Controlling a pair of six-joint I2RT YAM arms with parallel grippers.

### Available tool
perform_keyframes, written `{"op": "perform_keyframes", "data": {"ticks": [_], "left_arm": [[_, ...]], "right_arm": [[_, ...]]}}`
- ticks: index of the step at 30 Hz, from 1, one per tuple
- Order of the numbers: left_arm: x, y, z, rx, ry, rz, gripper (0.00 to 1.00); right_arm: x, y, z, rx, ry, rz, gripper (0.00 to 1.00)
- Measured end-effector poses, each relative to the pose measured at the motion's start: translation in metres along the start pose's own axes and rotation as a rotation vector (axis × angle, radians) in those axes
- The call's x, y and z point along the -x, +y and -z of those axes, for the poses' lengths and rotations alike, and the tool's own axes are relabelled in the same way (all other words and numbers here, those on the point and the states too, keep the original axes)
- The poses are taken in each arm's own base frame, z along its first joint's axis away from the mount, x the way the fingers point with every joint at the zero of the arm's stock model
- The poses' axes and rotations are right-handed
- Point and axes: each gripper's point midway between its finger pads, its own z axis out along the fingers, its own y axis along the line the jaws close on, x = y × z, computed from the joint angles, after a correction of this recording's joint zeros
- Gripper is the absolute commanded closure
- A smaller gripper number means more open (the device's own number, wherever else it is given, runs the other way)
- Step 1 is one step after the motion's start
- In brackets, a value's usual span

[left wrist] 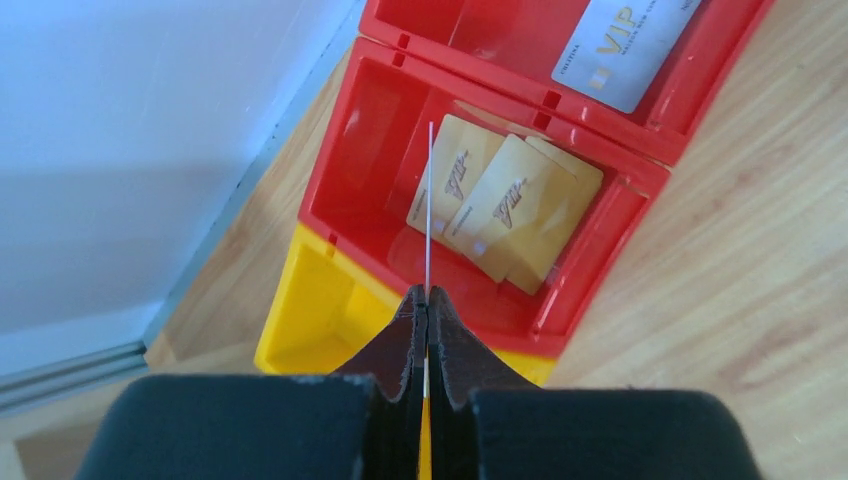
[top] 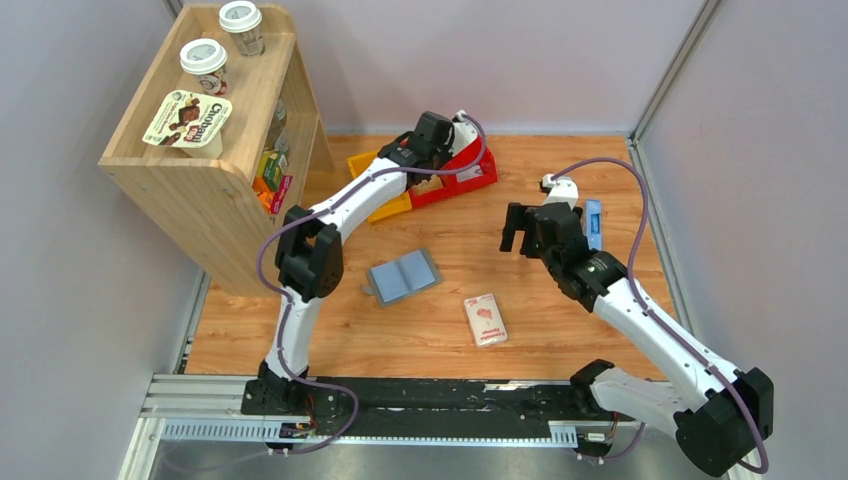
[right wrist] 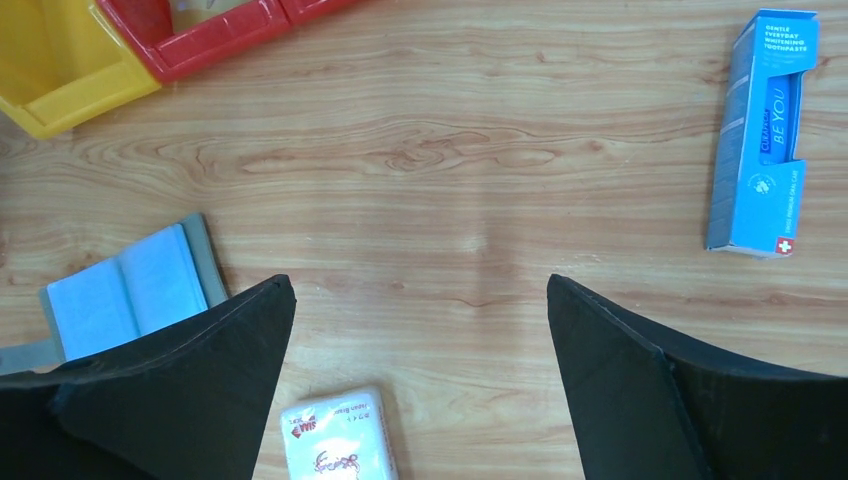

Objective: Take the credit cards out of the card holder
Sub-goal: Place the credit card in the storage box.

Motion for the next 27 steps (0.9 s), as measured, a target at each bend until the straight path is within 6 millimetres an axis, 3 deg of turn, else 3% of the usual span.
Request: {"op": "perform_keyframes", "data": {"ticks": [6, 12, 20, 27], "left_arm": [[-0.02, -0.013, -0.051, 0.016, 0.075, -0.1, 0.99], [-0.051, -0.026, -0.082, 0.025, 0.163, -0.173, 0.89], [-0.06, -0.036, -0.086, 0.0, 0.186, -0.178, 0.68], [-0.057, -0.047, -0.072, -0.04, 0.189, -0.099, 0.64]], "right_arm": [[-0.011, -0.006, 0.001, -0.019, 0.03, 0.023, 0.0], [-0.021, -0.011, 0.001, -0.03, 0.059, 0.05, 0.0], [-0.021, -0.013, 0.0, -0.035, 0.059, 0.061, 0.0], [-0.021, -0.012, 0.001, -0.026, 0.061, 0.076, 0.0]]}}
